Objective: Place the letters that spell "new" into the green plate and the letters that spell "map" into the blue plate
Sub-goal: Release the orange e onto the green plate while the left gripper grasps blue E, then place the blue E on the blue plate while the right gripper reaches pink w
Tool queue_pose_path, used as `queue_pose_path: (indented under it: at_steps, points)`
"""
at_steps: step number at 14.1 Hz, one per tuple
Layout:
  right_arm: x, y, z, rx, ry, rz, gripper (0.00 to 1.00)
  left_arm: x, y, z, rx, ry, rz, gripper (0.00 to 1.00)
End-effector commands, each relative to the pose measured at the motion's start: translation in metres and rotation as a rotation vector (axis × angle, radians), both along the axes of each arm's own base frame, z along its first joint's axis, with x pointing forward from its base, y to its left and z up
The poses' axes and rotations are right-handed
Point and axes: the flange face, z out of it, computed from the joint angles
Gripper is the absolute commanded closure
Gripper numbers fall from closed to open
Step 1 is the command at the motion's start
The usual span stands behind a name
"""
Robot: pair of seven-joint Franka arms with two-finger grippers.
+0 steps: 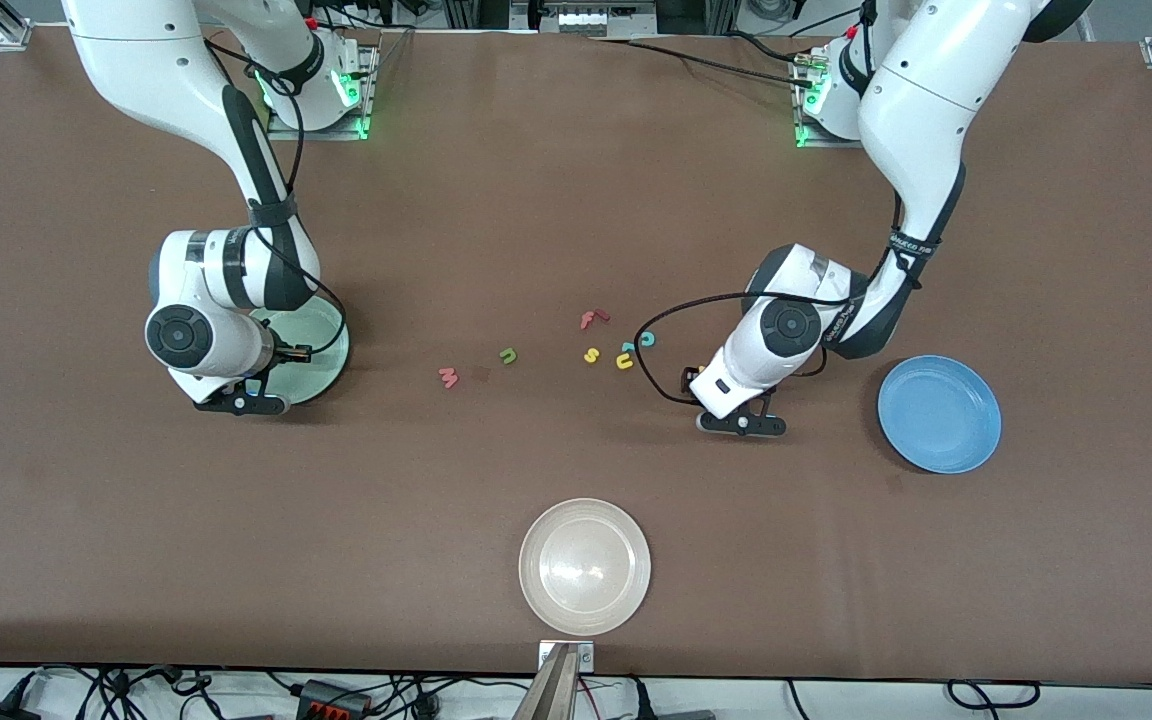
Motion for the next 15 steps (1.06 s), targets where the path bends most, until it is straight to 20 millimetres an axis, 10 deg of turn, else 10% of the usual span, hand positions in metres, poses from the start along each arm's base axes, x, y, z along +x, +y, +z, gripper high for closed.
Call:
queue_pose_path:
  at_steps: [1,6,8,11,15]
  points:
    - [0.015,0.007,0.023,0.023,-0.043,0.009,0.0,0.001,-0.003,-0.001,0.022,-0.028,0.008,0.28]
    - [0.047,0.076,0.078,0.059,-0.165,0.093,0.0,0.001,-0.008,-0.005,0.018,-0.049,0.0,0.59]
    - [0.048,0.125,0.072,0.064,-0.18,0.163,0.0,0.002,-0.007,-0.004,0.019,-0.05,-0.004,0.84]
    - [0.052,0.179,0.056,0.122,-0.19,0.154,0.0,0.006,0.002,0.003,0.063,-0.074,-0.049,0.9]
    - [0.031,0.23,0.038,0.148,-0.168,0.136,0.0,0.033,0.033,0.072,0.154,-0.048,-0.069,0.91]
